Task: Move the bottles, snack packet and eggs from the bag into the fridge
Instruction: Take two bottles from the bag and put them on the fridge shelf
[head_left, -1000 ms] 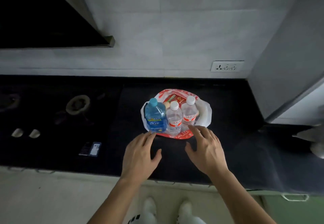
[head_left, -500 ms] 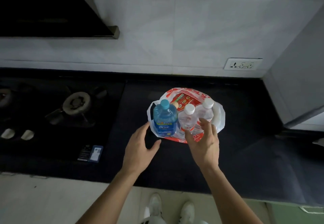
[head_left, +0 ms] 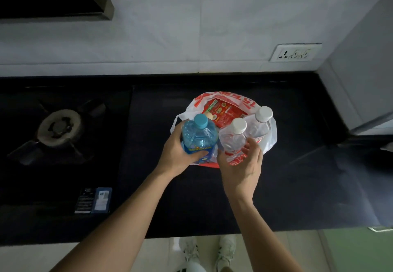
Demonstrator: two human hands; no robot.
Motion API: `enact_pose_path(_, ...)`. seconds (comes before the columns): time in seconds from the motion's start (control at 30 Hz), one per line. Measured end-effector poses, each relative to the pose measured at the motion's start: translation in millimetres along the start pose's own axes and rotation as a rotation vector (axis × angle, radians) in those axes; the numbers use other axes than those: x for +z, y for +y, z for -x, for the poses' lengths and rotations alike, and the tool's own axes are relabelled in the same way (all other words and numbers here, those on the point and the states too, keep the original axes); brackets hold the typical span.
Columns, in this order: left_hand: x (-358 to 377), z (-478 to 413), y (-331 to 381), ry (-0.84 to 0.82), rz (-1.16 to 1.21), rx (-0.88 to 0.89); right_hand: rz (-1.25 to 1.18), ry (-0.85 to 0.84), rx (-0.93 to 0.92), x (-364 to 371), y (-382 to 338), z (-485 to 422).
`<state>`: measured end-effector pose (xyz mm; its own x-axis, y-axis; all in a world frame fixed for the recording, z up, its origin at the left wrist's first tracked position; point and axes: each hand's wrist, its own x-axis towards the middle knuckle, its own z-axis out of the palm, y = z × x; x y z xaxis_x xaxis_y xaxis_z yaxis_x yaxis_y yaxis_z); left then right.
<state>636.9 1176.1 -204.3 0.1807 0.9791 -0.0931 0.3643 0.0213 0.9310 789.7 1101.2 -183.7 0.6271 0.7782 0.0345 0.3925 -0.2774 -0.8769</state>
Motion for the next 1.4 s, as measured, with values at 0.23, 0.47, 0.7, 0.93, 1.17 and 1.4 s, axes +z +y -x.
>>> enact_pose_path(0.23, -2, -13, -9, -0.104, 0.071, -0.063, -0.052, 0.063, 0.081, 13, -4, -2)
enact_pose_path(0.47, -7, -16, -4, -0.112, 0.097, -0.111, -0.015, 0.110, 0.062, 21, -2, -4)
enact_pose_path(0.7, -14, -11, 2, -0.096, 0.190, -0.144, -0.114, 0.051, 0.082, 16, -2, 0)
enact_pose_path(0.93, -35, 13, 23, -0.031, 0.337, -0.127, -0.288, 0.037, -0.016, -10, -19, -5)
enact_pose_path(1.17, -44, 41, 57, -0.016, 0.471, -0.026, -0.403, -0.125, -0.157, -55, -37, -10)
enact_pose_path(1.4, -40, 57, 89, 0.017, 0.614, 0.015, -0.511, -0.256, -0.105, -79, -49, -3)
